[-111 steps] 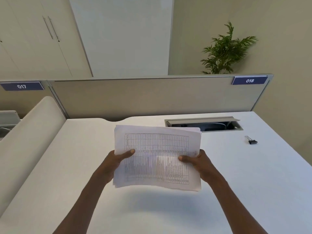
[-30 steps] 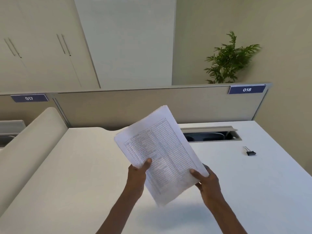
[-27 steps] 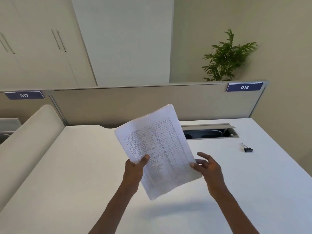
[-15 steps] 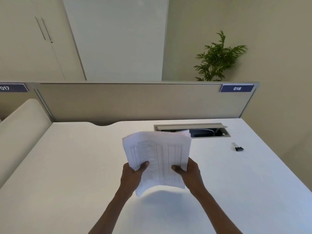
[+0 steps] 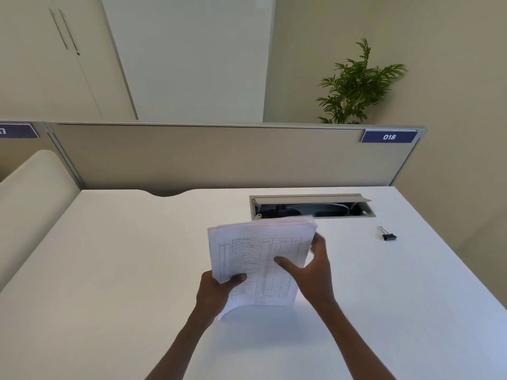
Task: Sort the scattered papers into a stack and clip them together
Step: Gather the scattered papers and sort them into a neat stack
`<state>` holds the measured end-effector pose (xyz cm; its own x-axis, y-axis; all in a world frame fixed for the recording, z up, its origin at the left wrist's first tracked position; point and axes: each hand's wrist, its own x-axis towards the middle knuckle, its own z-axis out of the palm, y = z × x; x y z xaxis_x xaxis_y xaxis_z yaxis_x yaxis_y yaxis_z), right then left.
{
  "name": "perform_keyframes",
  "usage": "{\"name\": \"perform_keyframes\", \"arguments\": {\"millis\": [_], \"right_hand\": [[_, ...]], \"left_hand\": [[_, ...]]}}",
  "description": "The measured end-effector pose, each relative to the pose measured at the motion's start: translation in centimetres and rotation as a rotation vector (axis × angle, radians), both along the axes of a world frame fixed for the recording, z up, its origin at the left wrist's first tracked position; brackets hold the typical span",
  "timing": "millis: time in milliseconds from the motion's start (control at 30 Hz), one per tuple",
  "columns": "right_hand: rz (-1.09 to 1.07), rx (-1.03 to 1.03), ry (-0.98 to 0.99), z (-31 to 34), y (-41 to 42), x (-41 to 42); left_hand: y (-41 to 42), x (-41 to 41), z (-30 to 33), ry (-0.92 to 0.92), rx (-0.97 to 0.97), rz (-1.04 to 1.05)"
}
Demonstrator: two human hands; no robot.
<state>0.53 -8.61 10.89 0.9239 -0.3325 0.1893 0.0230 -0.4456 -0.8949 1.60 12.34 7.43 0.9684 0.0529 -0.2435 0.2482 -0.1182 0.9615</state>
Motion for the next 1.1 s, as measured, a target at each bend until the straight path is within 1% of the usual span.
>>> {"name": "perform_keyframes", "arguments": {"millis": [100,133,200,267,300,400,500,600,733,833,900,967,1100], "right_hand": [[-0.046,-0.463,-0.372,4.5,1.2,-0.2],[-0.032,-0.58,-0.472,5.8,1.9,-0.3],[0.034,-0.723,-0.577,8.3,3.9,-0.7],[0.13,-0.808,-0.585,9.4,5.9,-1.1],[0.184,-0.87,-0.559,9.4,6.8,-1.2],[0.37,-1.09,-0.407,7.7,8.7,-1.2],[0.448,-1.114,-0.31,6.4,9.4,-1.0],[0.453,-1.145,-0.315,6.7,9.6,-1.0],[0.488,-1.143,-0.339,7.1,9.7,-1.0],[0.498,-1.136,-0.336,7.4,9.6,-0.9],[0.509,-1.131,-0.301,7.8,9.1,-0.6],[0.498,-1.15,-0.263,8.1,8.1,-0.1],[0.399,-1.191,-0.155,8.7,4.3,1.5]], "left_hand": [[0.3,0.1,-0.2,-0.01,0.004,0.006],[0.4,0.1,-0.1,-0.016,0.008,0.005],[0.5,0.1,-0.1,-0.024,0.016,0.007],[0.6,0.1,-0.1,-0.034,0.012,0.014],[0.6,0.1,-0.2,-0.041,0.009,0.012],[0.8,-0.1,-0.2,-0.067,0.0,0.013],[0.9,0.0,-0.3,-0.073,-0.007,0.007],[1.0,0.2,-0.4,-0.059,-0.068,0.004],[1.1,0.4,-0.4,-0.067,-0.079,0.005],[1.1,0.5,-0.3,-0.057,-0.064,-0.011],[1.3,0.5,-0.4,-0.054,-0.024,-0.027],[1.6,0.7,-0.6,-0.049,-0.01,-0.047],[1.9,0.6,-0.4,-0.021,-0.023,-0.062]]}}
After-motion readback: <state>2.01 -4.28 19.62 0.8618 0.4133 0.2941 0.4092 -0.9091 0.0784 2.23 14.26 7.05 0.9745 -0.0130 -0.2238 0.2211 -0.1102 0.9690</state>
